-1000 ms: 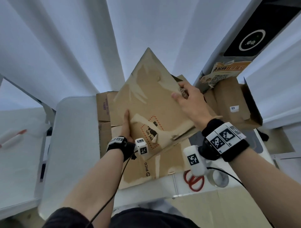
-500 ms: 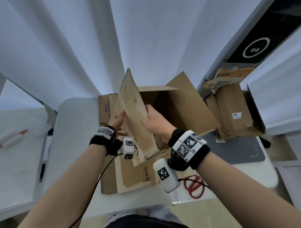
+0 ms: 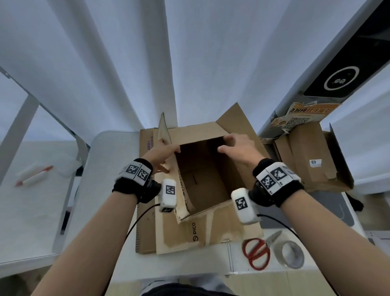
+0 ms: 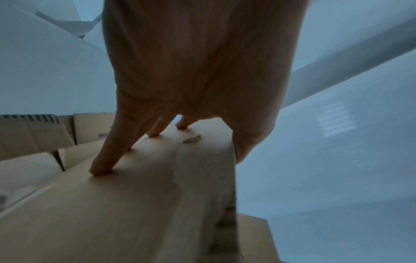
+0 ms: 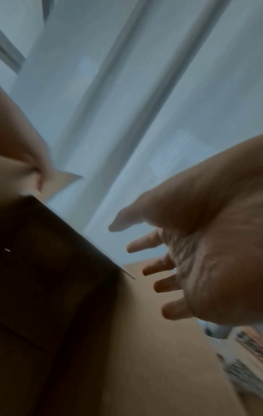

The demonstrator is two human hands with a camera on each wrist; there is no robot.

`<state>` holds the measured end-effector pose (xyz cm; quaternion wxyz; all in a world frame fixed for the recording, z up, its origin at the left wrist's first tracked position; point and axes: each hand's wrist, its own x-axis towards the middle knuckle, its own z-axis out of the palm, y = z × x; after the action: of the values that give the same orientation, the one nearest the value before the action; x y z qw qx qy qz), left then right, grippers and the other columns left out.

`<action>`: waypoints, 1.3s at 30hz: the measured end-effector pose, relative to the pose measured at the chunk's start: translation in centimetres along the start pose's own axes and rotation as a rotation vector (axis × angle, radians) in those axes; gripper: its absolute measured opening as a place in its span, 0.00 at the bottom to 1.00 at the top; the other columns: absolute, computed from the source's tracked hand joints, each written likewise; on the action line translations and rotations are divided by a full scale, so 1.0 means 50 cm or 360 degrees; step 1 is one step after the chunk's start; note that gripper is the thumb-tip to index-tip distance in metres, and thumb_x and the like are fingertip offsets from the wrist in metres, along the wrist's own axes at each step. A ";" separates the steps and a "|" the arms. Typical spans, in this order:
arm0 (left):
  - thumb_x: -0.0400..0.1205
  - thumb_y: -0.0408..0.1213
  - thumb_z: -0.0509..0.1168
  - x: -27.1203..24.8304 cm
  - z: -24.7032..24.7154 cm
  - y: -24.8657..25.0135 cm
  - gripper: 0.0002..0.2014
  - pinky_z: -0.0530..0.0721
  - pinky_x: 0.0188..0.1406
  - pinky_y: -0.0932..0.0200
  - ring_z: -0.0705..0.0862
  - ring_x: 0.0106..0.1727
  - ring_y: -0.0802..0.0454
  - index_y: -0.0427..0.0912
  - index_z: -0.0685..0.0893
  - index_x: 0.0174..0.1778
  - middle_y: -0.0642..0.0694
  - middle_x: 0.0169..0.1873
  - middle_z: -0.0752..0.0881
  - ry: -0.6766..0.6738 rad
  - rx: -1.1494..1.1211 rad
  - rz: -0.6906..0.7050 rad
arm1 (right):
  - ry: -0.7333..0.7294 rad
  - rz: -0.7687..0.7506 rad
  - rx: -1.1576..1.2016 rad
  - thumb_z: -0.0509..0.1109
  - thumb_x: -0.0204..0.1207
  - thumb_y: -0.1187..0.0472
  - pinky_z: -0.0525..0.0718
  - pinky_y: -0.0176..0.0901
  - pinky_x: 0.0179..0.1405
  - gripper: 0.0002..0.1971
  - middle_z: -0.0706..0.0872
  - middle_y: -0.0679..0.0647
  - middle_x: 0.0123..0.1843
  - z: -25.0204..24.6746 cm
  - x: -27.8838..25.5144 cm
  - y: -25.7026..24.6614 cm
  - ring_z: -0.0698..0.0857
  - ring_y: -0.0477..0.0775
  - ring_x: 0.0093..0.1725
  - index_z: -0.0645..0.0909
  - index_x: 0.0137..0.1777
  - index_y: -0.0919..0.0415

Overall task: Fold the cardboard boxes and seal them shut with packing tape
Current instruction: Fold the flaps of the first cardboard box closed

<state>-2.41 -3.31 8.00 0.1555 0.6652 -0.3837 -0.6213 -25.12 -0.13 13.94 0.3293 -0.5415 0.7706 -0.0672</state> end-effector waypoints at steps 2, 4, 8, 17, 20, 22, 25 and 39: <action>0.85 0.40 0.65 -0.001 -0.004 -0.021 0.36 0.85 0.60 0.34 0.69 0.76 0.30 0.49 0.54 0.86 0.37 0.82 0.63 0.0055 0.0022 0.0005 | 0.0135 0.0177 -0.0112 0.73 0.76 0.49 0.66 0.60 0.80 0.31 0.67 0.62 0.80 -0.023 0.021 0.046 0.64 0.66 0.81 0.71 0.79 0.50; 0.85 0.44 0.64 0.000 -0.016 -0.037 0.38 0.89 0.49 0.42 0.73 0.73 0.30 0.52 0.50 0.87 0.38 0.83 0.62 0.0058 0.0013 0.0009 | 0.0149 0.0334 -0.0065 0.73 0.76 0.54 0.64 0.60 0.81 0.38 0.63 0.65 0.82 -0.036 0.030 0.087 0.62 0.68 0.82 0.62 0.84 0.53; 0.85 0.43 0.62 0.010 -0.034 -0.048 0.33 0.91 0.33 0.48 0.83 0.62 0.28 0.52 0.57 0.86 0.37 0.78 0.70 0.0007 -0.0004 0.0005 | 0.0100 0.0487 0.0255 0.70 0.78 0.66 0.73 0.57 0.77 0.42 0.71 0.67 0.80 -0.033 0.037 0.156 0.72 0.67 0.77 0.51 0.87 0.62; 0.77 0.27 0.57 -0.005 -0.076 0.027 0.06 0.75 0.20 0.61 0.69 0.29 0.51 0.43 0.72 0.38 0.46 0.32 0.69 -0.0003 0.0006 0.0211 | 0.0349 0.0337 0.0214 0.62 0.73 0.60 0.77 0.48 0.54 0.19 0.85 0.63 0.63 -0.037 0.004 0.163 0.81 0.67 0.61 0.84 0.62 0.59; 0.78 0.26 0.56 -0.003 -0.083 0.025 0.08 0.77 0.24 0.61 0.72 0.31 0.51 0.44 0.74 0.42 0.47 0.33 0.72 -0.0060 0.0076 0.0276 | 0.0376 0.0369 0.0295 0.61 0.76 0.65 0.71 0.46 0.44 0.07 0.83 0.61 0.49 -0.049 -0.002 0.179 0.78 0.64 0.49 0.77 0.39 0.57; 0.81 0.26 0.57 -0.002 -0.076 0.010 0.09 0.81 0.30 0.57 0.75 0.35 0.50 0.45 0.76 0.50 0.45 0.38 0.74 -0.0051 0.0092 0.0304 | 0.0349 0.0404 0.0281 0.61 0.76 0.64 0.71 0.46 0.46 0.07 0.83 0.62 0.51 -0.047 -0.008 0.188 0.78 0.64 0.50 0.76 0.38 0.56; 0.85 0.30 0.60 0.002 -0.056 -0.015 0.19 0.88 0.49 0.42 0.82 0.48 0.43 0.47 0.73 0.71 0.39 0.52 0.81 -0.0007 0.0033 0.0385 | 0.0200 0.0476 0.0172 0.61 0.77 0.60 0.75 0.51 0.56 0.12 0.83 0.65 0.63 -0.027 -0.015 0.203 0.80 0.69 0.61 0.81 0.56 0.60; 0.78 0.21 0.60 0.000 -0.039 -0.016 0.40 0.50 0.85 0.40 0.41 0.87 0.39 0.50 0.57 0.86 0.41 0.86 0.43 0.0472 0.1218 0.0966 | 0.0403 0.0588 0.0326 0.65 0.79 0.67 0.74 0.58 0.70 0.34 0.74 0.67 0.74 0.014 -0.032 0.255 0.76 0.70 0.70 0.57 0.83 0.60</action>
<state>-0.31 -3.33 7.82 0.1270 0.6141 -0.7336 -0.2620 -34.49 6.64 8.23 0.2899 -0.3424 0.8808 -0.1511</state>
